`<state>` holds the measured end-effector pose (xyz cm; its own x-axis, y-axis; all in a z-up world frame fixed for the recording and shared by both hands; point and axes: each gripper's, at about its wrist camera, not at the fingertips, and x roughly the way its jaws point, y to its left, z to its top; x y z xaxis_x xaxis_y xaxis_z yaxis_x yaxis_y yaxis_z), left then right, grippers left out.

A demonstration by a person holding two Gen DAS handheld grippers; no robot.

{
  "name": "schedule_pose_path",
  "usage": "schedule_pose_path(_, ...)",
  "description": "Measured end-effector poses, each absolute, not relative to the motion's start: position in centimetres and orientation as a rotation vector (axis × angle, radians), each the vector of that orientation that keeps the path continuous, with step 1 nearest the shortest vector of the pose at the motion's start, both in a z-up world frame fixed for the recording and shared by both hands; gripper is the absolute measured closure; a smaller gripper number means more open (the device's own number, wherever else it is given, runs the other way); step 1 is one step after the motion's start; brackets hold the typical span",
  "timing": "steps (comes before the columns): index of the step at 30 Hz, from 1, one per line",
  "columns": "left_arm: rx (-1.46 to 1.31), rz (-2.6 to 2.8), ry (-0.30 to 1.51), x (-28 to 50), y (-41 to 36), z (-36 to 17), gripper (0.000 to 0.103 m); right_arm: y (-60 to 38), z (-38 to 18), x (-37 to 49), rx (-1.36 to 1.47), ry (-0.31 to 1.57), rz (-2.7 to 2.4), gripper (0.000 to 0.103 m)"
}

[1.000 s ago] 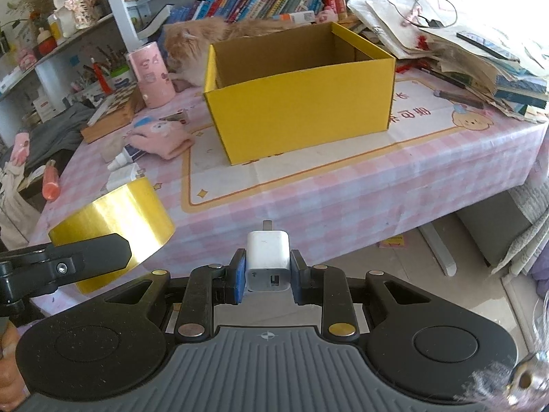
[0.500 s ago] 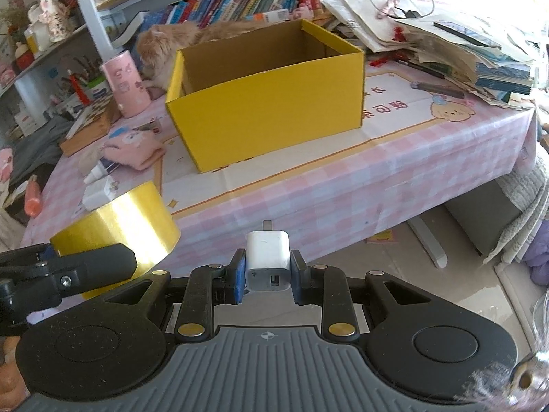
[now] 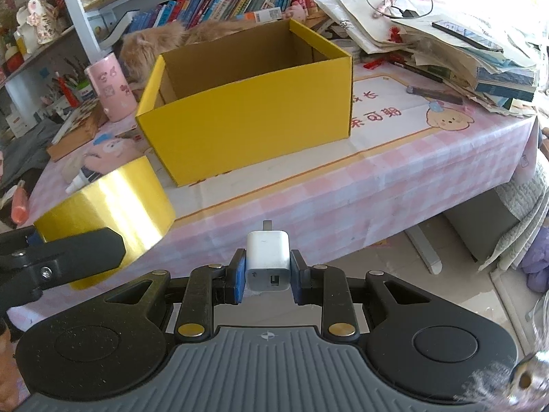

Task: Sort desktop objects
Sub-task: 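Carry the tape roll and charger in both grippers over the yellow box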

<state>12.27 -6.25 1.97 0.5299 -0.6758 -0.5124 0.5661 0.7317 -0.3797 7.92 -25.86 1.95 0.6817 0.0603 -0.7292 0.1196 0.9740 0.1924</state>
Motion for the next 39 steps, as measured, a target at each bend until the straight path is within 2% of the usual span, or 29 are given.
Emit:
schedule_pose_path(16, -0.192, -0.76, 0.572, 16.2, -11.7, 4.8, 0.016, -31.2, 5.7, 12.5, 0.171, 0.681, -0.008, 0.08)
schedule_pose_path(28, -0.186, -0.618, 0.422, 19.4, -14.2, 7.7, 0.016, -34.5, 9.5, 19.4, 0.084, 0.525, 0.15, 0.08)
schedule_pose_path(39, -0.123, -0.405, 0.48, 24.4, -15.3, 6.4, 0.016, -34.9, 7.5, 26.9, -0.067, 0.587, 0.312, 0.08)
